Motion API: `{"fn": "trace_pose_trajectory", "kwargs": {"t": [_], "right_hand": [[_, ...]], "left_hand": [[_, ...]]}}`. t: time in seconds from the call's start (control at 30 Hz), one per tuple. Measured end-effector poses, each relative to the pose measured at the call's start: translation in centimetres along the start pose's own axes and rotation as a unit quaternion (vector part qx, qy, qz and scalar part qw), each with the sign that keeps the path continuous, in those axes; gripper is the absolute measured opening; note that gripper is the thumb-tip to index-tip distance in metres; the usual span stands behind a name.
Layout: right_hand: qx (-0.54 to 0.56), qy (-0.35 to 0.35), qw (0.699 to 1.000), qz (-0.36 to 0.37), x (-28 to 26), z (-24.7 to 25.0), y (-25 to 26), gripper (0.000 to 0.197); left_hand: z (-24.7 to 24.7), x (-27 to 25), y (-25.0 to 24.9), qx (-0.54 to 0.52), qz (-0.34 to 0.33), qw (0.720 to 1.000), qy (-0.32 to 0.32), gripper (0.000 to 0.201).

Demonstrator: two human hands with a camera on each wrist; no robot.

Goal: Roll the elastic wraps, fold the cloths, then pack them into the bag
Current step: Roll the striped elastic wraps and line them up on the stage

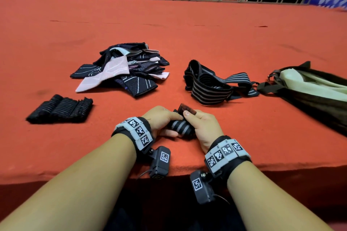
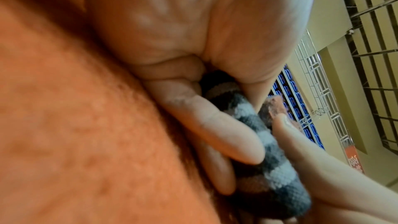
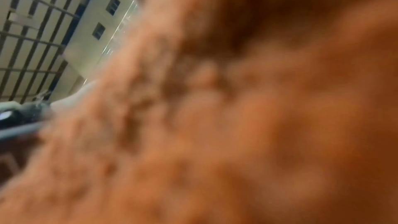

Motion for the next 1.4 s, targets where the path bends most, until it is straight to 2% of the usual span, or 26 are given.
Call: {"fn": "trace_pose_trajectory", "kwargs": {"t": [0.07, 0.17, 0.4, 0.7, 0.83, 1.13, 1.27, 1.4], "right_hand": [[-0.061, -0.002, 0.998, 0.031, -0.1, -0.2, 0.5, 0.019], [-0.105, 0.003, 0.993, 0.06, -0.3, -0.5, 1.3, 0.018], [-0.152, -0.003, 0.986, 0.068, -0.5, -0.6, 1.6, 0.021], [-0.207, 0.041, 0.975, 0.074, -0.7, -1.8, 1.7, 0.018], [-0.208, 0.073, 0.974, 0.05, -1.2, -2.6, 1.5, 0.023], [-0.282, 0.108, 0.949, 0.092, -1.8, -3.6, 2.0, 0.027], [-0.224, 0.153, 0.962, 0.044, -2.4, -4.0, 1.7, 0.022], [0.018, 0.083, 0.996, 0.006, -1.5, -1.6, 1.9, 0.03]], "left_hand": [[0.2, -0.2, -0.1, -0.028, 0.002, 1.0, -0.001, 0.032], [0.5, -0.6, -0.1, -0.075, 0.008, 0.997, 0.002, 0.029], [0.9, -0.8, 0.2, -0.166, 0.033, 0.986, 0.008, 0.03], [0.8, -0.6, 0.3, -0.153, 0.032, 0.988, 0.014, 0.025], [0.9, -0.4, 0.4, -0.161, 0.04, 0.986, 0.017, 0.021], [0.9, -0.5, 0.5, -0.171, 0.058, 0.983, 0.018, 0.029], [0.7, -0.6, 0.5, -0.185, 0.053, 0.981, 0.013, 0.033], [0.6, -0.3, 0.5, -0.216, 0.057, 0.974, 0.018, 0.036]]}}
Point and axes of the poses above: each hand's wrist, its own x-axis towards the middle knuckle, its own z-axis out of the back of the hand, y = z × x, the point moved 10 cm from there along x, towards the middle knuckle, and after that the axes turned 5 degrees about -z, right-handed, at the moved point
